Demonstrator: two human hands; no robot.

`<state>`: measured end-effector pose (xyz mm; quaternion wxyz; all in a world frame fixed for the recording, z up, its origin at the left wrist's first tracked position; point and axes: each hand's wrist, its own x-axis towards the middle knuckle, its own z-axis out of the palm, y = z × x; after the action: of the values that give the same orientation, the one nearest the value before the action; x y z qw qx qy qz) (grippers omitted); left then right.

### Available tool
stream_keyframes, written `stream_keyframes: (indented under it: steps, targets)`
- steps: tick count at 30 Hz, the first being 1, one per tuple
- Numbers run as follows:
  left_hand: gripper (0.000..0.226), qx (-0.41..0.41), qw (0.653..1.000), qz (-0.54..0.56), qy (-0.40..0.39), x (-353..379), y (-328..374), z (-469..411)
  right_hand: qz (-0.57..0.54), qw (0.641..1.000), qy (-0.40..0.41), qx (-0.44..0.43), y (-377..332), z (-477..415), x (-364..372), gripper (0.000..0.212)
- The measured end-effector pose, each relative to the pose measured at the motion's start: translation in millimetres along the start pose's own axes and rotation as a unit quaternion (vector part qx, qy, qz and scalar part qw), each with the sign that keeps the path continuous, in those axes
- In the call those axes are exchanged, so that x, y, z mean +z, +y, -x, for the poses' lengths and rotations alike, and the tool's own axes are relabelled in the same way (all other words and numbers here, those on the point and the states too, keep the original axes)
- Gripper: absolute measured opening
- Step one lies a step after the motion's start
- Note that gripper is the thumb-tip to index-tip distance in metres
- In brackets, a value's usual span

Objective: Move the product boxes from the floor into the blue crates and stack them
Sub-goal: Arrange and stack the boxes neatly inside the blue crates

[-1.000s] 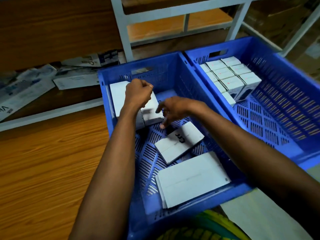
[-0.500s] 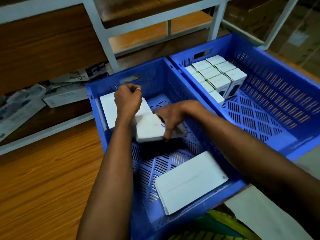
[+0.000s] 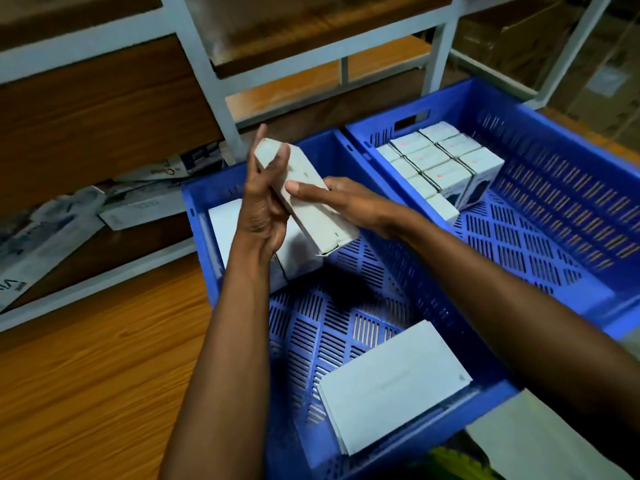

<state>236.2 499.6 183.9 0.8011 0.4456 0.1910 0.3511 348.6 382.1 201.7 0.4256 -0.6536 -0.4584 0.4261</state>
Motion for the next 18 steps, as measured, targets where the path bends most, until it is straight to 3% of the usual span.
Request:
stream_keyframes:
  steps: [2, 6, 7, 9, 11, 14, 18]
  targets:
    - [0.083, -0.026, 0.999, 0.017, 0.039, -4.4, -4.2, -8.5, -0.024, 0.999, -0.034, 0.028, -0.5, 1.3, -0.5, 0.056]
    - [0.098, -0.096, 0.989, 0.05, 0.104, -16.2, -7.5, -16.1, -0.012, 0.991, -0.13, 0.038, 8.2, 0.3, -14.1, 0.061]
    - [0.095, -0.102, 0.988, 0.051, 0.108, -18.7, -8.1, -17.5, -0.005, 0.989, -0.141, 0.038, 10.0, 0.4, -17.5, 0.072]
    - [0.089, -0.093, 0.986, 0.064, 0.119, -21.0, -7.9, -17.9, 0.046, 0.991, -0.121, 0.021, 12.1, 1.8, -20.5, 0.1]
    - [0.089, -0.065, 0.983, 0.06, 0.163, -20.1, -5.7, -16.3, 0.137, 0.988, -0.058, -0.042, 11.9, 3.0, -18.1, 0.111]
    - [0.09, -0.034, 0.967, 0.024, 0.252, -19.6, -4.3, -13.4, 0.16, 0.972, 0.008, -0.17, 11.9, 0.8, -14.2, 0.099]
    - [0.072, -0.019, 0.949, -0.009, 0.314, -18.9, -3.2, -12.1, 0.203, 0.943, 0.079, -0.252, 9.9, -0.7, -14.7, 0.073]
